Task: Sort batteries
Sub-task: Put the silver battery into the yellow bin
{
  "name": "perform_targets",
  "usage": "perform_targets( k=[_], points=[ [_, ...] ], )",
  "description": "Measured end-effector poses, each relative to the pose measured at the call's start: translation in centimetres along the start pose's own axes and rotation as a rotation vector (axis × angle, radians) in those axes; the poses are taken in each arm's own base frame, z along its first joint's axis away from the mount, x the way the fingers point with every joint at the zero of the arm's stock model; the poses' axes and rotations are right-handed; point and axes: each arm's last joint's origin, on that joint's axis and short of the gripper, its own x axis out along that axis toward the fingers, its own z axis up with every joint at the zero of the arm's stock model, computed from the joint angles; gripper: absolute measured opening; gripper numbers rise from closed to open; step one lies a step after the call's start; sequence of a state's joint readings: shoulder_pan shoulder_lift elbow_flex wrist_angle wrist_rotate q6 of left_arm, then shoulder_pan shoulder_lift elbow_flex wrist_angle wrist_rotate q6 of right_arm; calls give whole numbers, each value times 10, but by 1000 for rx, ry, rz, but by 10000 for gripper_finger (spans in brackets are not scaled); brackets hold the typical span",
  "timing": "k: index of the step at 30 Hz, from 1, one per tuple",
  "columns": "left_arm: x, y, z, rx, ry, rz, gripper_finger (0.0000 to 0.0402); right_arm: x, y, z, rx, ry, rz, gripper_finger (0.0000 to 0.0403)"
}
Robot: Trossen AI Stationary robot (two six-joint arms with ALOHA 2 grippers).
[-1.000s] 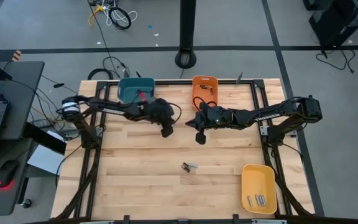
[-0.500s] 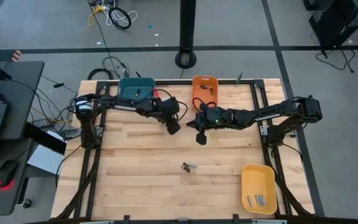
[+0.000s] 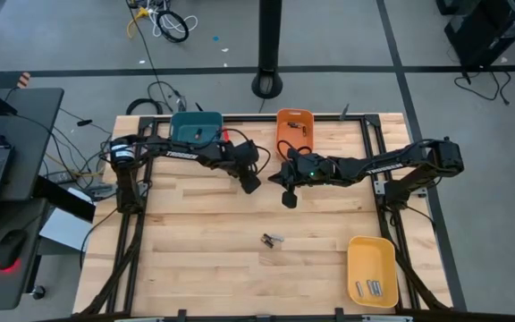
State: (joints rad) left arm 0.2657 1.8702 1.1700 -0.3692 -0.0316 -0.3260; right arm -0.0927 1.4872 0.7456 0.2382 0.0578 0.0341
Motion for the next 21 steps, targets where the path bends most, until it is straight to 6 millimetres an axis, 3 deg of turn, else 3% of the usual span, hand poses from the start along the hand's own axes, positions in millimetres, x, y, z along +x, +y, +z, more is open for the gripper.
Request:
perform_targets(
  k=[14,21],
  points=[
    [16,1,-5,4,46,-23,143,0,0,-1,-1,5,1,16],
    [22,-3,-8,114,66,-45,142,0,1,-1,-2,8,2,22]
  ],
)
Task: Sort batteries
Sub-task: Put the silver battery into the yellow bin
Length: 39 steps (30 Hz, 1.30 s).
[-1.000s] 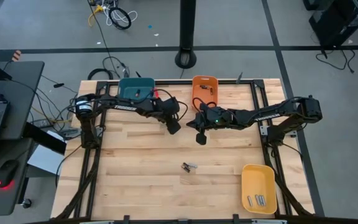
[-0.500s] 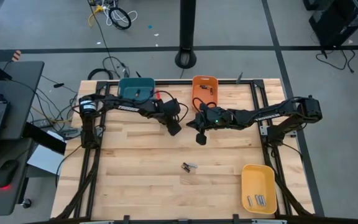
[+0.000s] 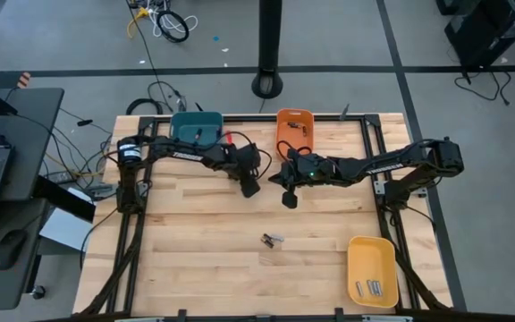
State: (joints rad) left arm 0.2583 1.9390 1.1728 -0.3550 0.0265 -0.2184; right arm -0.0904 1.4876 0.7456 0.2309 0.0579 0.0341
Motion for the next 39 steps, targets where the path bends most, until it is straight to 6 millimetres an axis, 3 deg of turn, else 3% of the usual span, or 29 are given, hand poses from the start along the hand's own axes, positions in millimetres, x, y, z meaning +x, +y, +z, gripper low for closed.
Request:
perform_targets(
  k=[15,26,33,39],
  points=[
    [1,-9,-10,286,81,2,60,-3,2,-7,-17,85,4,23],
    [0,-26,-13,484,56,39,40,-34,15,-17,-29,188,47,24],
    [0,-28,-9,495,6,10,38,-8,17,-61,61,42,80,22],
    [0,-30,-7,497,-23,-14,38,23,16,-78,79,-16,67,60]
  ],
)
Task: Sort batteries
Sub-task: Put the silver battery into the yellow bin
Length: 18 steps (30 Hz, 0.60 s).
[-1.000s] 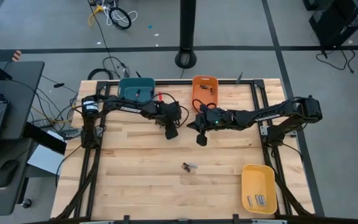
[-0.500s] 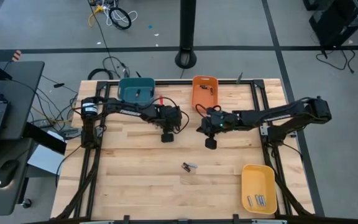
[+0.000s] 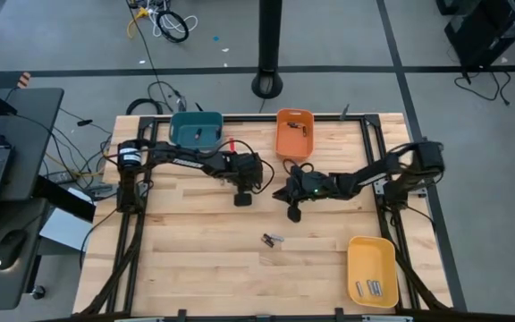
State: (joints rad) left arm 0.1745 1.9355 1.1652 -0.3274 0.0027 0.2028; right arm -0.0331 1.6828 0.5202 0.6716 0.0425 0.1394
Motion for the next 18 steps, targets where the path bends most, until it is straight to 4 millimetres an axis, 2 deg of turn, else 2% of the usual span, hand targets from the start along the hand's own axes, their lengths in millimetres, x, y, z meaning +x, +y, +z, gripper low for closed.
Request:
perform_targets(
  k=[8,13,18],
  points=[
    [1,-4,5,10,-64,-88,37,34,-16,-9,21,57,-69,128],
    [1,-9,6,23,-68,-92,37,36,-21,-11,30,69,-65,154],
    [0,-10,9,28,-94,-88,37,36,-20,-10,15,67,-29,156]
  ],
)
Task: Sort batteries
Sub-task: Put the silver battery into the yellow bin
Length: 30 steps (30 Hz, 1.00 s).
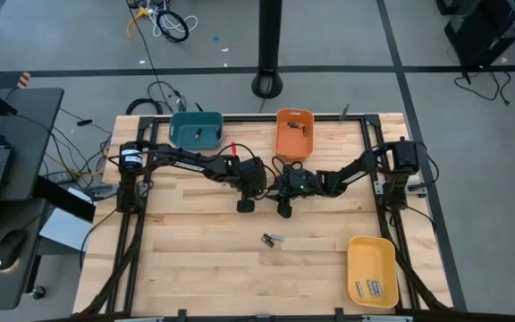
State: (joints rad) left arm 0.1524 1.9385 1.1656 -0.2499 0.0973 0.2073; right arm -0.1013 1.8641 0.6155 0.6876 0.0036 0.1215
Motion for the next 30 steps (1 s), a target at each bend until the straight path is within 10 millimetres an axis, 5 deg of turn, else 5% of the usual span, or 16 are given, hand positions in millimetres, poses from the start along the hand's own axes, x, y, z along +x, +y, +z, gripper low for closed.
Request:
perform_targets(
  k=[30],
  points=[
    [-1,-1,8,4,-80,-15,38,0,1,0,-22,5,12,49]
  ],
)
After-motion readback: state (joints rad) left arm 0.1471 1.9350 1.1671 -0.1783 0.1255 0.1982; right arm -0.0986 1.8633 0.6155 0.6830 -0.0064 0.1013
